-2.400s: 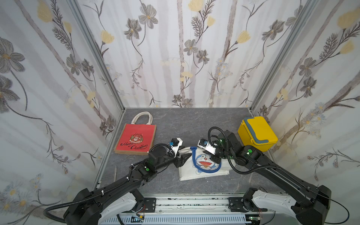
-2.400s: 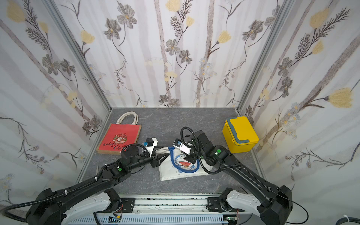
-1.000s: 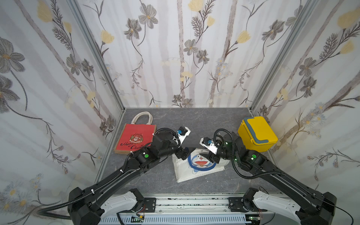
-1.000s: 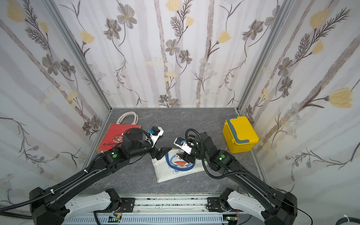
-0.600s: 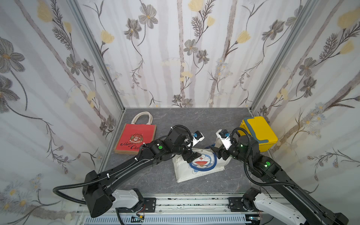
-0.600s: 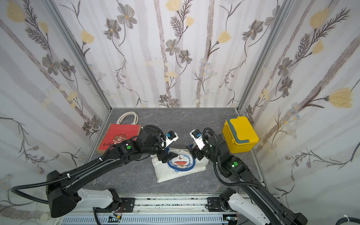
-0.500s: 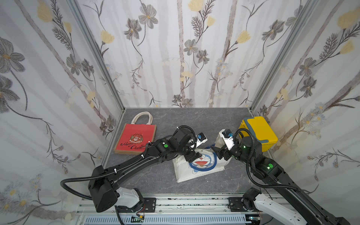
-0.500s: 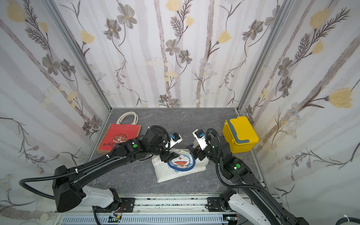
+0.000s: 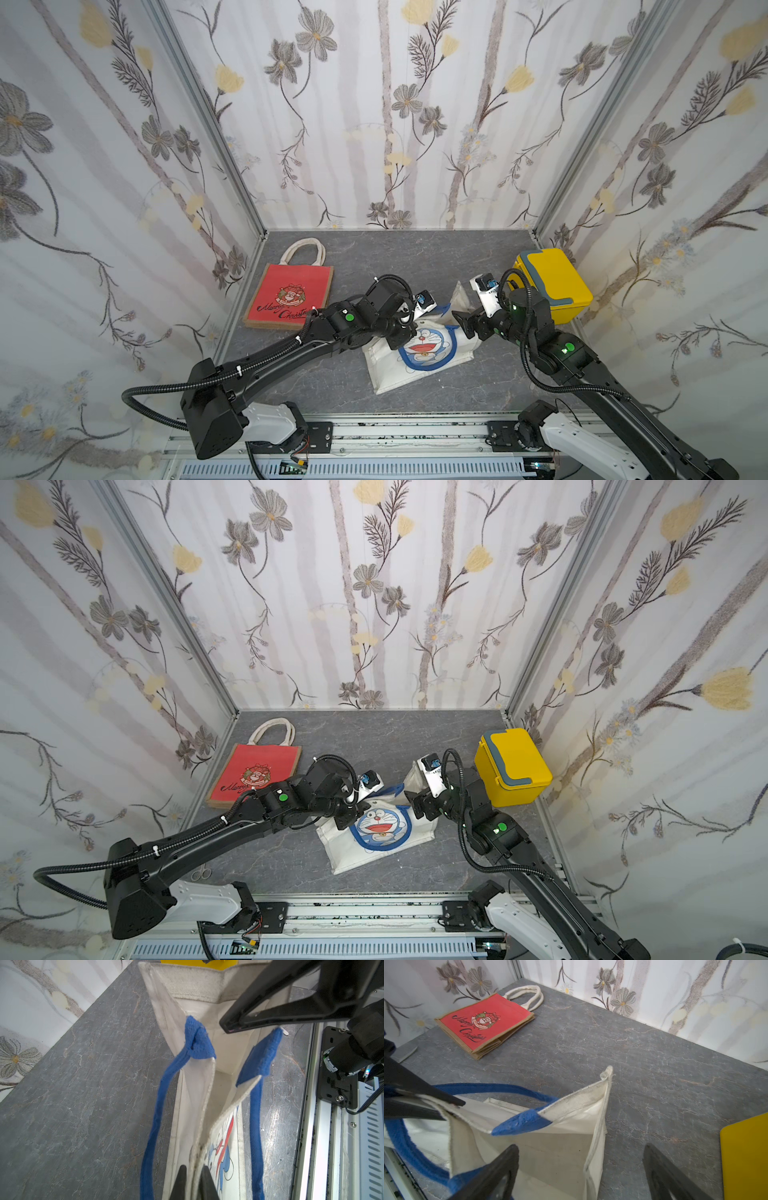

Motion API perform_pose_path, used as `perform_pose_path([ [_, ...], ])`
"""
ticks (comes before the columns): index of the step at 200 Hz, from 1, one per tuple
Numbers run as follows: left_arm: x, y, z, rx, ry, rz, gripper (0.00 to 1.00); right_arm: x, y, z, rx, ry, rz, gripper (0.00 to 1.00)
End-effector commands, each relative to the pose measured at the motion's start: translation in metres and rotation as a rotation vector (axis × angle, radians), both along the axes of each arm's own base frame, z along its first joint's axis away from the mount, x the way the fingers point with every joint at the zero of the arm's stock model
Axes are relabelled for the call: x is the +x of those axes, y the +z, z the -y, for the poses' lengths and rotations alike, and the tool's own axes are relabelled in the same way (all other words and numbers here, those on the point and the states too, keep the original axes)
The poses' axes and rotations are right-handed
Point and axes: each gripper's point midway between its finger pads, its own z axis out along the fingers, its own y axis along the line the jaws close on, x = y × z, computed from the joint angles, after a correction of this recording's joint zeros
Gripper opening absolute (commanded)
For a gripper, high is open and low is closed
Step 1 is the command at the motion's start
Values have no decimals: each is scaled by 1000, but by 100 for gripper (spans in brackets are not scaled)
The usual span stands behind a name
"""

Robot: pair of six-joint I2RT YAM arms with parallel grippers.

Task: Put away the canvas bag
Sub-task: Press the canvas bag at the center of the board.

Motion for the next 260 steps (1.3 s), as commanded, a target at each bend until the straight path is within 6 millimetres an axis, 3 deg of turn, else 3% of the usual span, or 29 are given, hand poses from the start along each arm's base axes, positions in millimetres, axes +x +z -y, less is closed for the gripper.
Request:
perform_pose_path([
  [1,-3,-7,-18,60,1,5,0,-12,5,-19,76,119,28,94],
  [43,-1,-12,-39,91,11,-28,0,-29,8,-47,222,298,64,95],
  [54,-1,-5,-44,68,18,-18,0,-34,9,-53,252,343,92,94],
  [74,3,-8,-46,75,41,-13,11,-35,9,-58,285,374,105,93],
  [124,18,-3,-49,29,98,-58,11,-49,12,-65,323,479,200,98],
  [151,18,-4,-42,17,74,-91,13,-41,-1,-64,308,440,192,99],
  [167,20,-1,-40,7,71,-79,17,-33,-15,-64,260,422,187,92],
  [192,27,0,-39,16,99,-77,32,-27,-23,-65,232,418,224,69],
  [222,36,7,-37,9,138,-69,47,-25,-23,-61,228,401,256,31],
  [240,34,17,-30,-28,117,-63,65,-28,-20,-62,251,404,270,23],
  [260,26,25,-14,-53,55,-36,69,-33,-19,-67,293,440,253,21],
])
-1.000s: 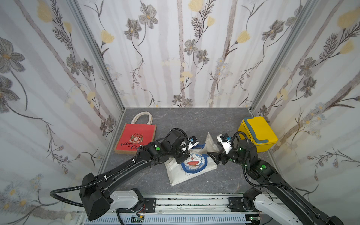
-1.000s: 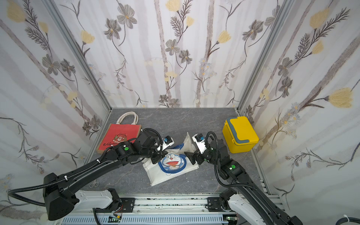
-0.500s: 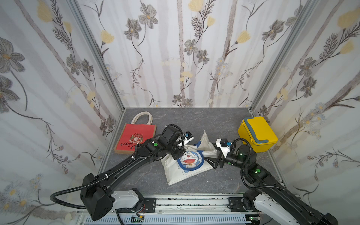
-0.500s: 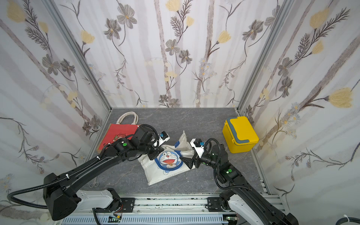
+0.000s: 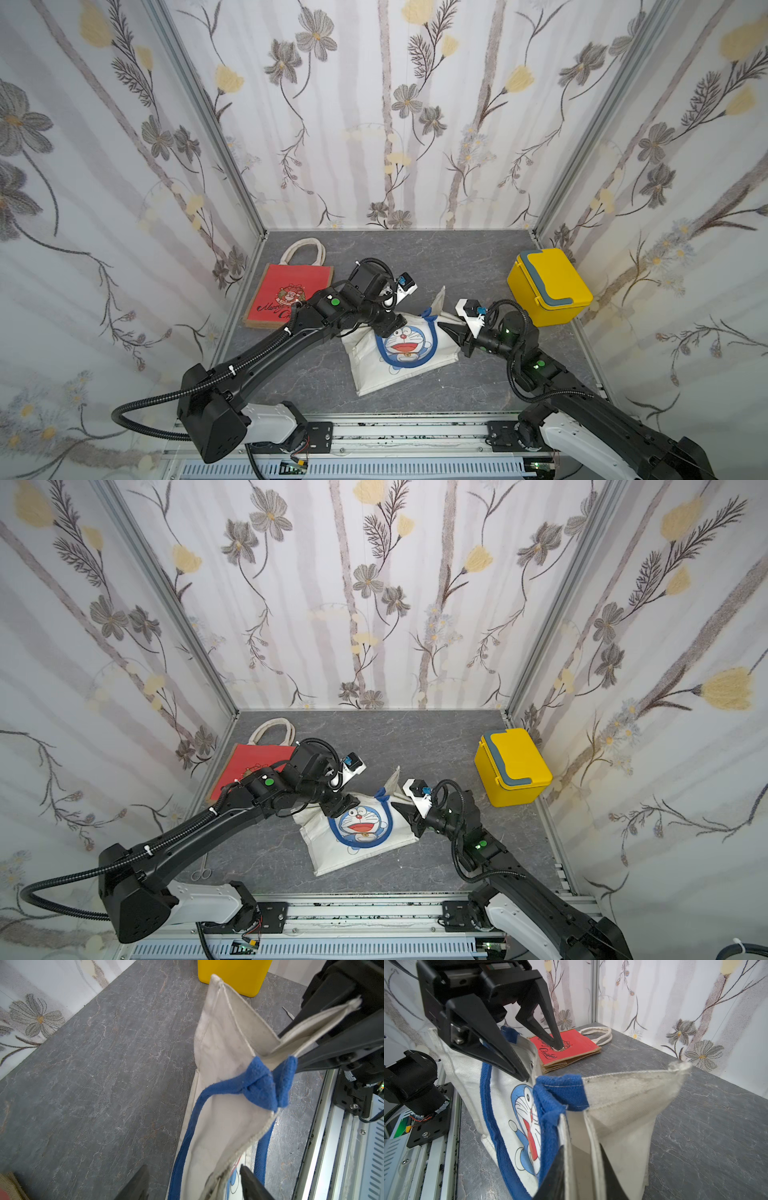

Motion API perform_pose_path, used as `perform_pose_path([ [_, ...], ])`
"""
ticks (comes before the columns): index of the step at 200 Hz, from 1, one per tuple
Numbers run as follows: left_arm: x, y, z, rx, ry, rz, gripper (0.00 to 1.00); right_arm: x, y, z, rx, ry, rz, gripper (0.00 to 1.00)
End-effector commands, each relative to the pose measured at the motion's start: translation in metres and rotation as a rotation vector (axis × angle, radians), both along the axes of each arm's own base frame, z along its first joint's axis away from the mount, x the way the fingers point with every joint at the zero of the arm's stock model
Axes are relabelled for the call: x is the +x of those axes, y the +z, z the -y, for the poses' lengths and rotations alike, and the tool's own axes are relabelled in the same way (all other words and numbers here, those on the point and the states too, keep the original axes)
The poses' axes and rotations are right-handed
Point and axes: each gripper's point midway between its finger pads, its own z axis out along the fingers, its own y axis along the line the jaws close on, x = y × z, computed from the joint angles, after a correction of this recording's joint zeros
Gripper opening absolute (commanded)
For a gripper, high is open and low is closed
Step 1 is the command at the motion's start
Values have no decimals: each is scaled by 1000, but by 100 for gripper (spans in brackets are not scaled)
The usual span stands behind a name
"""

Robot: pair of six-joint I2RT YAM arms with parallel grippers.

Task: Put away the canvas bag
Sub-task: Press the canvas bag at the center of the board.

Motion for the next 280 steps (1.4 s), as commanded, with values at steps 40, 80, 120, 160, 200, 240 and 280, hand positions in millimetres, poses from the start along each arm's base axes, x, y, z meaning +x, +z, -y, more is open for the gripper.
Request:
perform_pose_path([
  [40,-14,15,43,-83,-137,6,85,-3,15,-13,99,63,12,18],
  [80,-12,0,72,-69,-162,-41,69,-3,9,-12,88,56,-1,27],
  [120,1,-14,74,-5,-128,-34,32,-6,9,-4,73,32,20,30],
  [160,-1,-7,68,-10,-131,1,26,0,-13,2,44,-17,6,40],
  [200,3,-10,74,-28,-113,-1,69,-17,-12,-12,108,107,-22,23],
  [240,2,-10,87,-34,-163,-1,53,-36,-7,-16,126,185,-23,26],
  [280,-8,-8,84,-43,-204,-2,23,-20,3,12,189,-1,68,31],
])
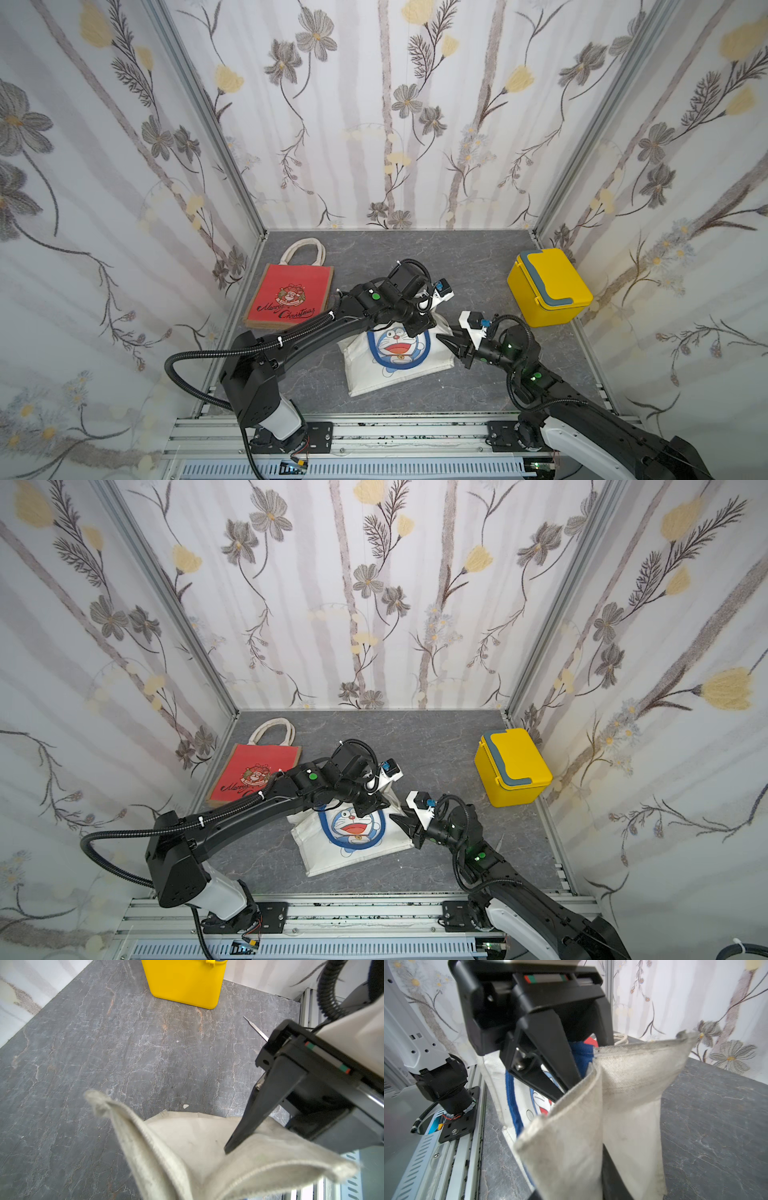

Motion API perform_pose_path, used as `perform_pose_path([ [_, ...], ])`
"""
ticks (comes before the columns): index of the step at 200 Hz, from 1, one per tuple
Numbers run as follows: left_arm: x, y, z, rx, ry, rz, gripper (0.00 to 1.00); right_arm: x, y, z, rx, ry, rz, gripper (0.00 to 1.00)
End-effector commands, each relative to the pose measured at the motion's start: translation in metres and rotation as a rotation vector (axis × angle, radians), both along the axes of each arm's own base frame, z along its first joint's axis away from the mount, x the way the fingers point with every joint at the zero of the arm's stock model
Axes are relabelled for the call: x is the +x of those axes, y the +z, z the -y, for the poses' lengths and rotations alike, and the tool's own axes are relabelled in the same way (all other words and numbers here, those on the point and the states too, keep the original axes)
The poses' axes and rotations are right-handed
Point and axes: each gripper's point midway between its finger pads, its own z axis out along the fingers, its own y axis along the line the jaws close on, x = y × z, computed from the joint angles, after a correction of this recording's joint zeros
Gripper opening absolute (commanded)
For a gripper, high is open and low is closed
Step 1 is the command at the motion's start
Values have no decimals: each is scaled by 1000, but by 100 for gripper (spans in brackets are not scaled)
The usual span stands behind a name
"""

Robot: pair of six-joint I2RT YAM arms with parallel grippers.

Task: Put away the canvas bag
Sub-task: Press the canvas bag at the center of the board.

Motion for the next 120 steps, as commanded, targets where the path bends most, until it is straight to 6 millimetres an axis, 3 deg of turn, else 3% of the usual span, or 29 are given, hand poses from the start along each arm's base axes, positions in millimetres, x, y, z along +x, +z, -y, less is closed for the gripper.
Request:
perform_pose_path([
  [1,1,8,1,-27,-28,41,22,4,19,11,83,-59,71,33],
  [12,-4,8,-1,-34,-41,34,16,5,24,14,97,-74,85,48],
  [40,-16,18,1,-86,-91,30,12,9,34,19,101,-105,149,88],
  [43,-19,10,-2,-76,-94,16,11,10,35,18,100,-105,157,93],
  [64,-26,13,-3,-94,-112,6,12,13,40,14,83,-82,230,96],
  [87,-31,12,-4,-86,-124,-15,18,3,47,4,72,11,339,95],
  [102,-27,7,-9,-63,-96,-7,32,8,47,-1,45,31,328,94],
  [120,-18,0,-15,-26,-44,22,34,4,43,-6,45,80,274,91],
])
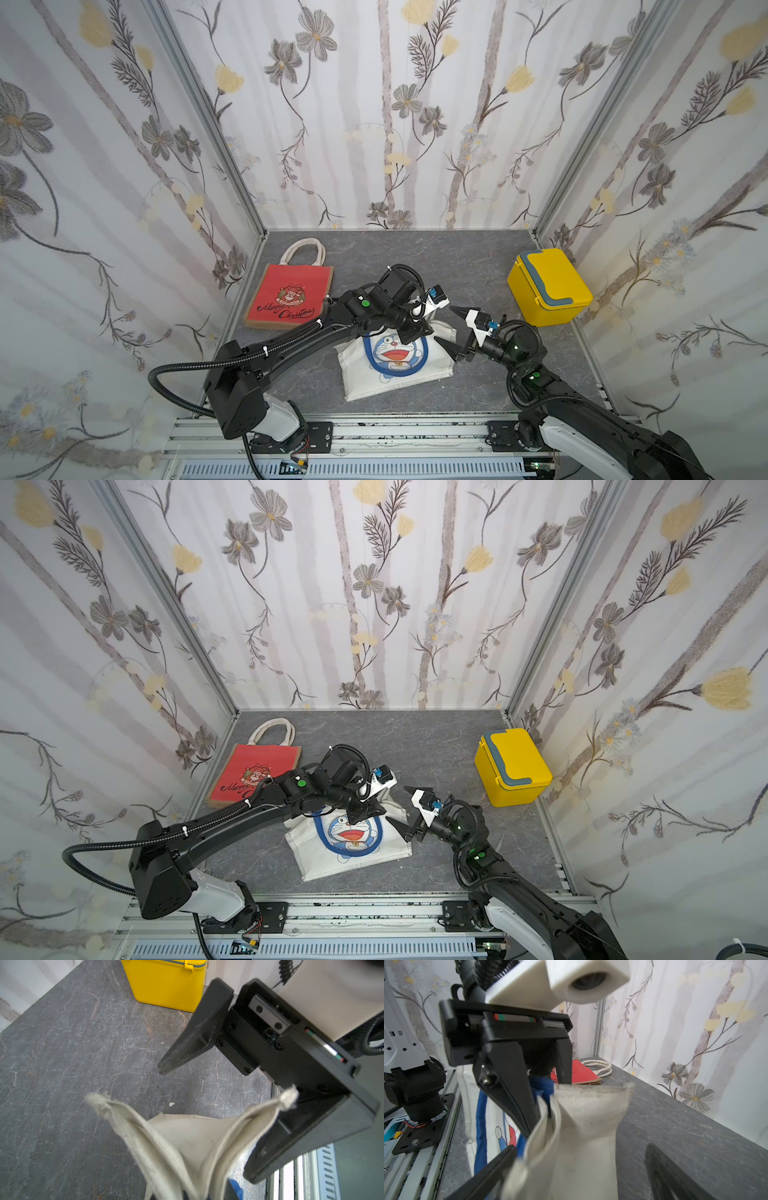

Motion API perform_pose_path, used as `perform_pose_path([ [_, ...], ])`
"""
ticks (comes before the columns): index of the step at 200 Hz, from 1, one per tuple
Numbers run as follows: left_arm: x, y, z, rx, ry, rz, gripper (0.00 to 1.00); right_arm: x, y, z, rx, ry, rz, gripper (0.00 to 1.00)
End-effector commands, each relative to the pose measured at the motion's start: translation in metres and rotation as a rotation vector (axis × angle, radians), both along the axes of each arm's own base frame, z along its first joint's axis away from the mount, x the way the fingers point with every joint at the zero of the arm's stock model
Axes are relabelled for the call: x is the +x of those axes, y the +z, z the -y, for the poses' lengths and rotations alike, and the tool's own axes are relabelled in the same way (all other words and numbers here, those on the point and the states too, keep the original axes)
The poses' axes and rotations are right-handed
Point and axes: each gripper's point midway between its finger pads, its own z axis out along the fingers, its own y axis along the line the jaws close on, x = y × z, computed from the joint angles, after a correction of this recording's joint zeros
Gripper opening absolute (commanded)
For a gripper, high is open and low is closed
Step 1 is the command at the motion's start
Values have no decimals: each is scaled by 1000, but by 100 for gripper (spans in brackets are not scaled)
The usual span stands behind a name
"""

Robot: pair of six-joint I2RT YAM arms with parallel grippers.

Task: Put away the canvas bag
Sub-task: Press the canvas bag at the center of the board.

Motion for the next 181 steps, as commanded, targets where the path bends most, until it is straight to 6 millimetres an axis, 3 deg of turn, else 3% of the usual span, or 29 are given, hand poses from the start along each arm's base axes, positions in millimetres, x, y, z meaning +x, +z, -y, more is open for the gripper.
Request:
perform_pose_path([
  [1,8,-4,-5,26,30,47,34,-12,13,-8,9,95,54,90],
  [10,11,-8,-8,45,45,51,34,-18,16,-6,51,106,29,89],
  [39,8,-15,-8,53,39,35,31,-42,50,20,269,114,42,85],
  [66,0,-14,-6,35,-5,16,30,-26,50,27,224,30,5,83],
  [82,-1,-13,-12,44,-16,49,30,-9,51,47,304,-104,-25,83],
  [96,-4,-8,-15,17,-28,84,30,-6,41,54,324,-134,-53,84],
  [132,-13,13,-10,-83,-65,101,29,14,0,45,208,-165,-181,83],
  [165,-15,5,5,-83,-100,85,29,16,-32,24,131,-128,-251,84],
  [181,-12,1,8,-69,-90,90,29,13,-60,9,59,-105,-304,88],
])
